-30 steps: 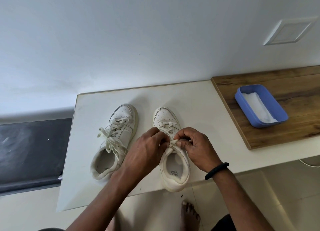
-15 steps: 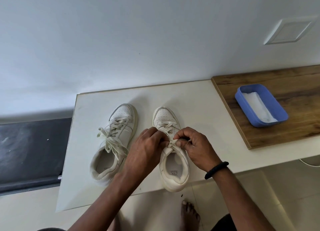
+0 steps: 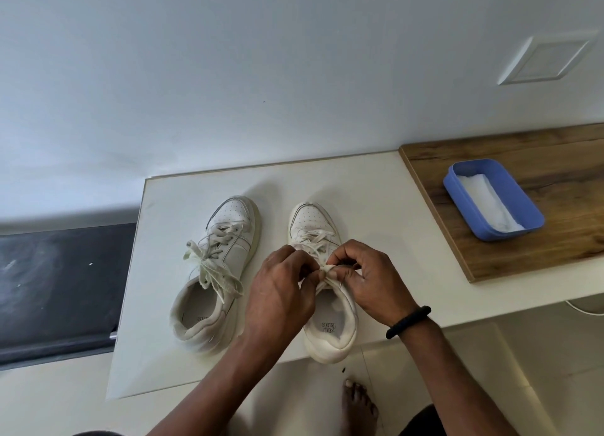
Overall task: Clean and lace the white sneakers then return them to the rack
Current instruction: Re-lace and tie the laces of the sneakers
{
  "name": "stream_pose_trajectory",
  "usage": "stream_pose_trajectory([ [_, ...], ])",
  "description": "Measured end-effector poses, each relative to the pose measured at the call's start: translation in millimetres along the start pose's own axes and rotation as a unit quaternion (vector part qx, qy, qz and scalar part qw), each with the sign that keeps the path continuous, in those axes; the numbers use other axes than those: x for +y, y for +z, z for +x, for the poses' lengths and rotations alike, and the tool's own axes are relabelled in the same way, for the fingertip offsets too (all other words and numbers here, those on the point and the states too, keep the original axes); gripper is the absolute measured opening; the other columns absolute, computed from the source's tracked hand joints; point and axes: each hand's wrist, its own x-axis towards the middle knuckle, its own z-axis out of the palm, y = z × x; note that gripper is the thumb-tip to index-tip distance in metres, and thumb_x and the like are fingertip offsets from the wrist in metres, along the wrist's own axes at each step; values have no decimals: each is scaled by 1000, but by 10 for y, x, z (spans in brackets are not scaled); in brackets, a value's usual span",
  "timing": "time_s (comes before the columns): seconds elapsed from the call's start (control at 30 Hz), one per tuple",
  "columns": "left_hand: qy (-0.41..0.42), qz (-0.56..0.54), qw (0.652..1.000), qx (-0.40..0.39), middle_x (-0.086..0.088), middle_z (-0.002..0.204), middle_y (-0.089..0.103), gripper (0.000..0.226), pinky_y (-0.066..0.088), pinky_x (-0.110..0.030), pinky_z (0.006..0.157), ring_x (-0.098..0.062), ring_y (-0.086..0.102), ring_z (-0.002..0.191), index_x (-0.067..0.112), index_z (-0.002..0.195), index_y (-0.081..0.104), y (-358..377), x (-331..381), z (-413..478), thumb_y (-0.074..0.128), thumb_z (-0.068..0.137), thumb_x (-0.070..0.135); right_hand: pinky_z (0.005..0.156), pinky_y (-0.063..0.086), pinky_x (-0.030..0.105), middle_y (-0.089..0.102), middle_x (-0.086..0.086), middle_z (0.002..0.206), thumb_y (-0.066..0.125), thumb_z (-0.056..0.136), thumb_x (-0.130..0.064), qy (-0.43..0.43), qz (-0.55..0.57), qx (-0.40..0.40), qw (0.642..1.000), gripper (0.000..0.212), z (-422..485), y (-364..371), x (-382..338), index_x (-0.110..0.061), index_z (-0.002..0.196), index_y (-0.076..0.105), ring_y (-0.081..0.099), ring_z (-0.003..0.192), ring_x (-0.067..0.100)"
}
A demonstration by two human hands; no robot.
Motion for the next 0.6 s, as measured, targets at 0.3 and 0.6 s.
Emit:
stream_pose_trajectory([
  [0.3,-1,-52,998,27,12,79,56,6,47,-29,65,-10,54,75,21,82,71,98,50,-147,75,85,19,73,51,16,67,-12,86,75,86,-9,-7,-34,11,999,9,-4,22,25,-14,89,68,64,84,3],
  [0.6,13,-32,999,11,14,97,59,6,51,-37,81,-11,59,94,28,98,72,4,-198,16,68,94,28,75,49,12,70,-9,86,77,83,-8,4,10,-12,1000,12,-6,-28,-28,-16,87,70,67,85,6],
])
